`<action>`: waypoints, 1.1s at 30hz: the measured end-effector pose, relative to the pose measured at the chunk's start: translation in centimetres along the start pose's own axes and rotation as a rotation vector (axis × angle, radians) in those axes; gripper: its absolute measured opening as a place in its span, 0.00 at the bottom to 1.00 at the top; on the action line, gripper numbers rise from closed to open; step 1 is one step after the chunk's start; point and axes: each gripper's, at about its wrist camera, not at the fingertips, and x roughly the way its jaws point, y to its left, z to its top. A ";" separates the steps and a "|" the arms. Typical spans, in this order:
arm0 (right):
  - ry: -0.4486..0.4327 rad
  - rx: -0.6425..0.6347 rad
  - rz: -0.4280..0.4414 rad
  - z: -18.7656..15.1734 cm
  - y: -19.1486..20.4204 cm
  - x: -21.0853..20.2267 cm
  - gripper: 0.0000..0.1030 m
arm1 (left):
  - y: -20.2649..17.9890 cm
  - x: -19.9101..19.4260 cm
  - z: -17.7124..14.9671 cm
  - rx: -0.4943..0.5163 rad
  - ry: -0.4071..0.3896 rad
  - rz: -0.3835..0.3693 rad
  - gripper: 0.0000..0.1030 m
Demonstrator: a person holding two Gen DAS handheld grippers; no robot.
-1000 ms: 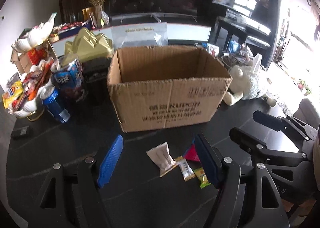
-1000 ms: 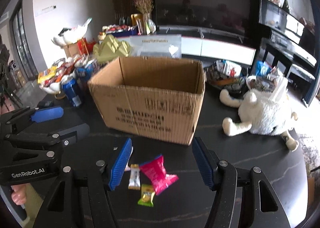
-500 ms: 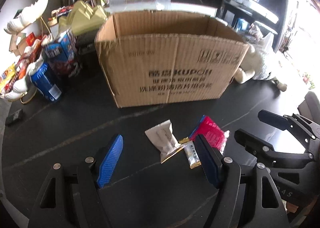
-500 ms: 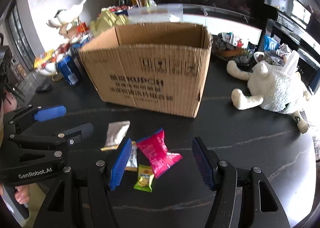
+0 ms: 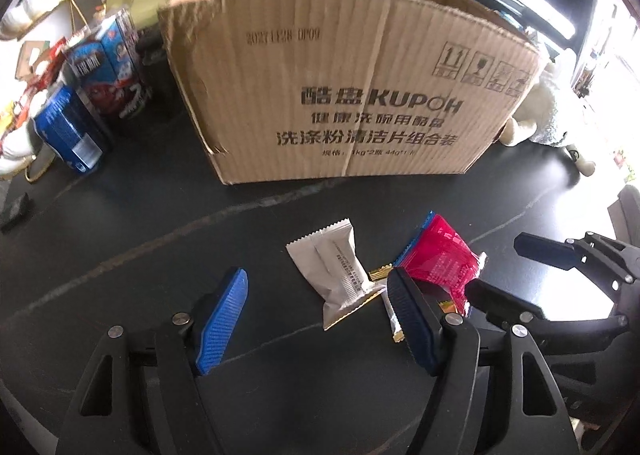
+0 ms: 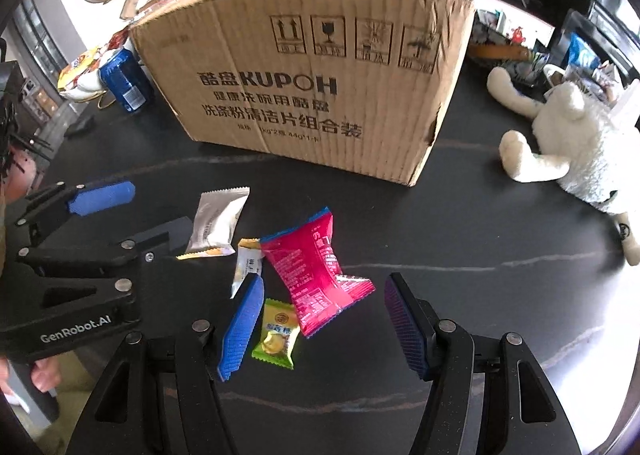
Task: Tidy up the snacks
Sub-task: 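Grasp the white sachet with the left tool while the right tool grasps the red pack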
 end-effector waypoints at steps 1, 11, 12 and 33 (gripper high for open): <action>0.009 -0.004 -0.002 0.0 0.0 0.2 0.62 | 0.1 0.3 0.1 -0.006 0.006 -0.001 0.69; 0.077 -0.088 -0.024 0.9 1.0 2.5 0.62 | 0.0 2.3 0.6 -0.037 0.044 0.027 0.64; 0.082 -0.087 -0.025 0.9 1.0 2.7 0.62 | 0.0 2.5 0.7 -0.043 0.047 0.025 0.64; 0.084 -0.014 0.008 1.4 -0.5 4.5 0.39 | 0.4 5.9 -0.3 -0.095 0.111 -0.020 0.38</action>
